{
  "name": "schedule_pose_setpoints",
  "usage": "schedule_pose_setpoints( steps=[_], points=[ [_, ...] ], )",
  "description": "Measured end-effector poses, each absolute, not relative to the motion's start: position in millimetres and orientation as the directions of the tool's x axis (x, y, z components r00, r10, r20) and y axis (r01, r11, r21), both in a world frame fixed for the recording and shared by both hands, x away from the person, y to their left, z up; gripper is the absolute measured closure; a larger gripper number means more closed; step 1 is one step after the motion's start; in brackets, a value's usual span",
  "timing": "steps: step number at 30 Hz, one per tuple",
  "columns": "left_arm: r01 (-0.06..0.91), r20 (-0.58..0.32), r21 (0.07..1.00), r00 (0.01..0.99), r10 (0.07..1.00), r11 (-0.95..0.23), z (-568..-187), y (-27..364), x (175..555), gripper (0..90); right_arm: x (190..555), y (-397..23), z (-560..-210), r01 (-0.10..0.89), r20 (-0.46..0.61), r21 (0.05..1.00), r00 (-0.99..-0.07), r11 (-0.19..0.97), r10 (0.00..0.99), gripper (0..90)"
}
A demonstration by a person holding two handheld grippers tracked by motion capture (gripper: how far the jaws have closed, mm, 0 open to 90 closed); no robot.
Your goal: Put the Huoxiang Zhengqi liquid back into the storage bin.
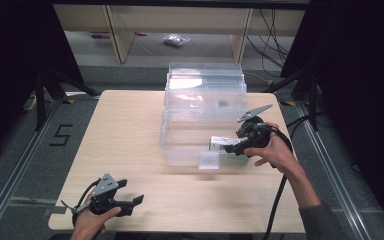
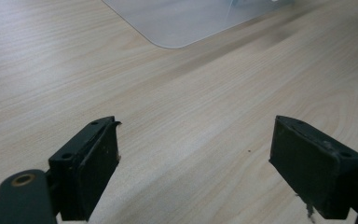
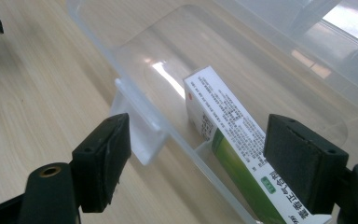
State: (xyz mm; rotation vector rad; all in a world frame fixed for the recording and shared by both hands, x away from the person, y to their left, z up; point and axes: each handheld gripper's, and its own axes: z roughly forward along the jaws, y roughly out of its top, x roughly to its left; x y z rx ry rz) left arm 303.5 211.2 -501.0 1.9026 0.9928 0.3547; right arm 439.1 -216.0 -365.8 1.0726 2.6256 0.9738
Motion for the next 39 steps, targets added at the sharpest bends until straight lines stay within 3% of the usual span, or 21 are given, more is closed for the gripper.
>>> schedule_pose_setpoints(
  steps=[10, 26, 39],
  points=[
    [0.490, -0.151, 0.838, 0.631, 0.761, -0.240, -501, 211, 303, 14.8, 430, -210, -375, 0.526, 0.061, 0.645, -0.759, 0.554, 0.649, 16.2],
    [0.492, -0.158, 0.839, 0.627, 0.763, -0.231, -500, 211, 303, 14.8, 409, -203, -380, 0.499, 0.064, 0.700, -0.757, 0.511, 0.650, 16.2],
    [0.489, -0.162, 0.842, 0.631, 0.759, -0.227, -500, 212, 304, 14.7, 394, -201, -383, 0.532, 0.103, 0.691, -0.742, 0.490, 0.662, 16.2]
  ],
)
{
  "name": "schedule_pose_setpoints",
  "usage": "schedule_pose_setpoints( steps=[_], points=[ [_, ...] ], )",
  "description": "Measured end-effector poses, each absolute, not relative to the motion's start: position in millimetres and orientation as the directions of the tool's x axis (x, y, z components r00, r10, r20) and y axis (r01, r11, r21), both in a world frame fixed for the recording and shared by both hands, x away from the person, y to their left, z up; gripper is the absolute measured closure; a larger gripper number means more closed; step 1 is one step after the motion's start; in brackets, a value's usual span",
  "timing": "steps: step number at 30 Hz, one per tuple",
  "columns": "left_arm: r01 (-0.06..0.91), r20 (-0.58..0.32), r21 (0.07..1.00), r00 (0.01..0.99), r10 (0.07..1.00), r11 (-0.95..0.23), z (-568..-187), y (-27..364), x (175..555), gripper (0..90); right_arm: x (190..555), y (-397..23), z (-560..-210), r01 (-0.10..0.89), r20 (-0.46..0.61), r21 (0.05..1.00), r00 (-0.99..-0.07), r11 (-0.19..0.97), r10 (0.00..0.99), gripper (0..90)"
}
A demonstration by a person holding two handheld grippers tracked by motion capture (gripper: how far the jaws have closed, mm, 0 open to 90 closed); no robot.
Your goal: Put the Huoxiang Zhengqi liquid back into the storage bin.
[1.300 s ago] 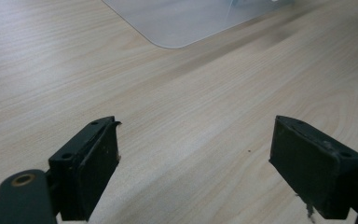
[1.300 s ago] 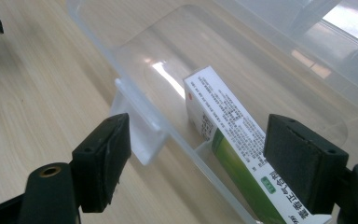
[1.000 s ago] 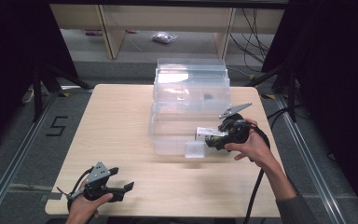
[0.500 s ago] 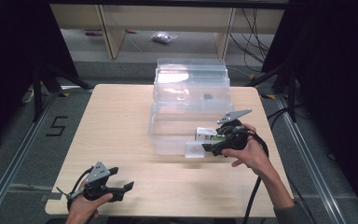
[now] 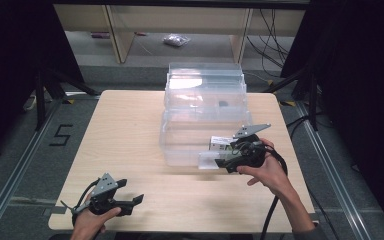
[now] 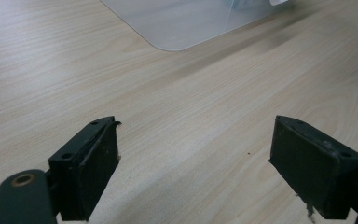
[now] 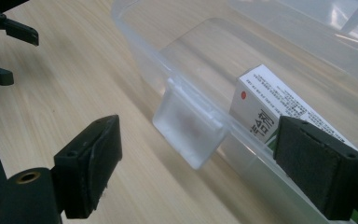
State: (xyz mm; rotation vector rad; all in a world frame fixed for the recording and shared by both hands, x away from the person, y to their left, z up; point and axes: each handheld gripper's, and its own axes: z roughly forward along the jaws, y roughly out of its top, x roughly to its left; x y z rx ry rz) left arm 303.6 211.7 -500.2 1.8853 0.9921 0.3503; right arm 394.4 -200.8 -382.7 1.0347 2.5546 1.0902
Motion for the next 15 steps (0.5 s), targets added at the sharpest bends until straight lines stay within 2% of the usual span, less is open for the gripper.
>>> schedule_pose_setpoints(
  steps=[5, 15],
  points=[
    [0.488, -0.162, 0.843, 0.631, 0.759, -0.226, -500, 212, 304, 14.8, 390, -201, -387, 0.496, 0.086, 0.717, -0.760, 0.489, 0.644, 16.2],
    [0.485, -0.159, 0.845, 0.630, 0.760, -0.224, -499, 212, 303, 14.7, 380, -201, -392, 0.493, 0.090, 0.719, -0.765, 0.490, 0.637, 16.2]
  ],
)
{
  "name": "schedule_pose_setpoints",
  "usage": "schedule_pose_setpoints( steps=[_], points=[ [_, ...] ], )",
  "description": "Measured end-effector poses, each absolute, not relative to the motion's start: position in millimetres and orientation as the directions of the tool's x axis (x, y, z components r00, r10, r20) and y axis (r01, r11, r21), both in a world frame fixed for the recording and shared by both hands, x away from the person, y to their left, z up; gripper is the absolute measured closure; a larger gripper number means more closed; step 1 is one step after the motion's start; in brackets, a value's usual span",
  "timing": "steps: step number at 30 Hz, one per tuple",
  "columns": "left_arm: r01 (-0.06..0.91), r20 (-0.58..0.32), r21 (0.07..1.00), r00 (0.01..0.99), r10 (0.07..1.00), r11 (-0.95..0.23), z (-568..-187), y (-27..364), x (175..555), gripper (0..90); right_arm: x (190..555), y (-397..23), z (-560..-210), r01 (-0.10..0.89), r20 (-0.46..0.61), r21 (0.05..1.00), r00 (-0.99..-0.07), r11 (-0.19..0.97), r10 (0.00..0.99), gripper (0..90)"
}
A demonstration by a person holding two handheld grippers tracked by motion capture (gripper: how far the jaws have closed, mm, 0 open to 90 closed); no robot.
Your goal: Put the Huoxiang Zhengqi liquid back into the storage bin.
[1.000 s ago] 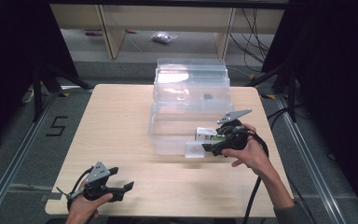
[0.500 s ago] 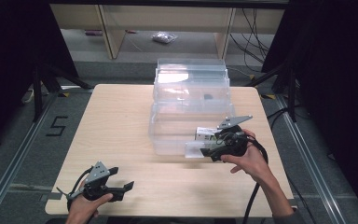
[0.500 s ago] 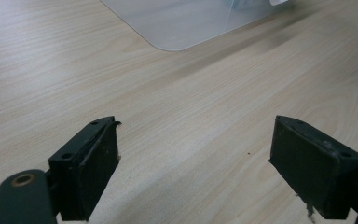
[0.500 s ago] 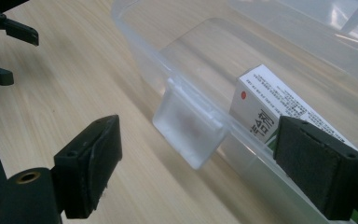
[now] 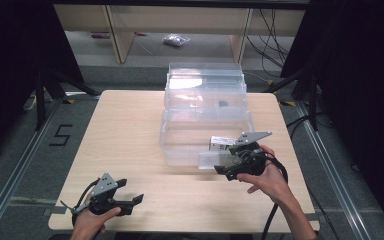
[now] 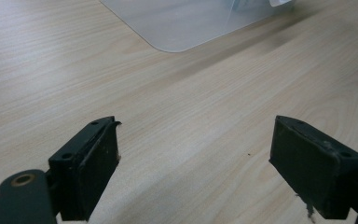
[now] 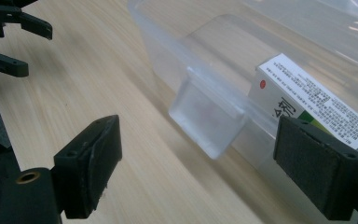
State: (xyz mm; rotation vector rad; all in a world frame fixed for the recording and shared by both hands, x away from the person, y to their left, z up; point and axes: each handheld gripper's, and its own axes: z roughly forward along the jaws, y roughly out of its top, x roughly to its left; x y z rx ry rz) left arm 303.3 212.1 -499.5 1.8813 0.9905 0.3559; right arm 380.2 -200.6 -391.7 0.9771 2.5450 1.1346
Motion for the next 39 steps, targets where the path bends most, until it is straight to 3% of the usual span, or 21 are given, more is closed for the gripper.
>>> schedule_pose_setpoints(
  steps=[39],
  points=[
    [0.483, -0.147, 0.842, 0.634, 0.760, -0.240, -499, 213, 303, 14.8, 359, -208, -439, 0.560, 0.159, 0.674, -0.747, 0.481, 0.646, 16.5]
  ],
)
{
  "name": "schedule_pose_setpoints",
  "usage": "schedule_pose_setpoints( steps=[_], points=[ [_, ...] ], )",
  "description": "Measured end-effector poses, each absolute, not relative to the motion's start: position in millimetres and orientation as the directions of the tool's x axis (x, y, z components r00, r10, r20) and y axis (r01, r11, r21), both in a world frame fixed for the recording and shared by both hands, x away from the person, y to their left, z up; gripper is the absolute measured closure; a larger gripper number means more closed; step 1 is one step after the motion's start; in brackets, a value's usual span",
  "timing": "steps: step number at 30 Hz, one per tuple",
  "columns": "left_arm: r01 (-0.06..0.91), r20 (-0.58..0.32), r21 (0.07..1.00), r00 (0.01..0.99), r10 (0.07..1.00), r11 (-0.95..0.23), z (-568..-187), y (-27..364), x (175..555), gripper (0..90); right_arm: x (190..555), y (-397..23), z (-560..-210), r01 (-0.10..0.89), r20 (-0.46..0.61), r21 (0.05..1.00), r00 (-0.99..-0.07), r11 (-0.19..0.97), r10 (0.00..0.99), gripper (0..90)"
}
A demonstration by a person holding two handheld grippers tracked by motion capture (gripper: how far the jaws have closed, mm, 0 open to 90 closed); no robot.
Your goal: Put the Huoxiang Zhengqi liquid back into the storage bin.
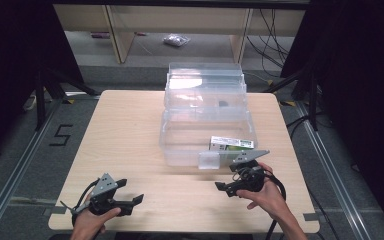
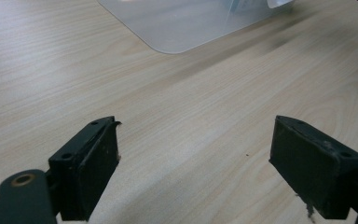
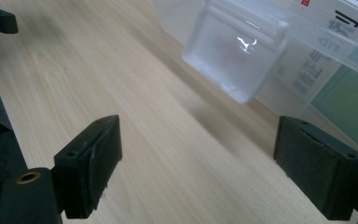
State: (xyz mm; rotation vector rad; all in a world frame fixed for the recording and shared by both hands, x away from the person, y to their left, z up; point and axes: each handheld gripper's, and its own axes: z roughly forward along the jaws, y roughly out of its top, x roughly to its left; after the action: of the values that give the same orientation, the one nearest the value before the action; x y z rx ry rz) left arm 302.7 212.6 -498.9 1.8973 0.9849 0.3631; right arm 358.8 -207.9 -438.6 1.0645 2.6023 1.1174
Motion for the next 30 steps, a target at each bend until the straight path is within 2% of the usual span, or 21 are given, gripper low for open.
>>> schedule_pose_setpoints(
  steps=[2, 7, 8, 16, 19, 23, 26, 27, 30],
  points=[
    [0.484, -0.148, 0.842, 0.632, 0.761, -0.239, -499, 212, 303, 14.8, 356, -209, -442, 0.563, 0.166, 0.695, -0.730, 0.447, 0.663, 16.9],
    [0.482, -0.158, 0.847, 0.633, 0.758, -0.226, -499, 211, 302, 14.8, 356, -218, -446, 0.545, 0.145, 0.696, -0.744, 0.467, 0.652, 16.7],
    [0.481, -0.147, 0.843, 0.638, 0.756, -0.242, -499, 213, 303, 14.7, 352, -217, -447, 0.586, 0.185, 0.689, -0.711, 0.426, 0.678, 16.7],
    [0.484, -0.154, 0.845, 0.630, 0.761, -0.229, -499, 211, 302, 14.7, 348, -227, -453, 0.595, 0.185, 0.678, -0.706, 0.431, 0.684, 16.7],
    [0.483, -0.152, 0.844, 0.631, 0.760, -0.232, -499, 211, 302, 14.7, 346, -229, -454, 0.565, 0.167, 0.705, -0.719, 0.428, 0.675, 18.2],
    [0.484, -0.154, 0.844, 0.631, 0.760, -0.231, -499, 211, 302, 14.8, 340, -230, -457, 0.595, 0.200, 0.694, -0.701, 0.406, 0.685, 18.0],
    [0.483, -0.143, 0.840, 0.636, 0.758, -0.246, -499, 212, 302, 14.7, 340, -233, -461, 0.577, 0.176, 0.701, -0.710, 0.420, 0.681, 18.2],
    [0.483, -0.146, 0.841, 0.634, 0.759, -0.242, -499, 212, 302, 14.8, 338, -232, -461, 0.603, 0.200, 0.688, -0.691, 0.402, 0.694, 18.2],
    [0.480, -0.152, 0.846, 0.636, 0.757, -0.233, -499, 212, 302, 14.8, 336, -234, -463, 0.605, 0.216, 0.693, -0.693, 0.392, 0.688, 18.2]
  ],
)
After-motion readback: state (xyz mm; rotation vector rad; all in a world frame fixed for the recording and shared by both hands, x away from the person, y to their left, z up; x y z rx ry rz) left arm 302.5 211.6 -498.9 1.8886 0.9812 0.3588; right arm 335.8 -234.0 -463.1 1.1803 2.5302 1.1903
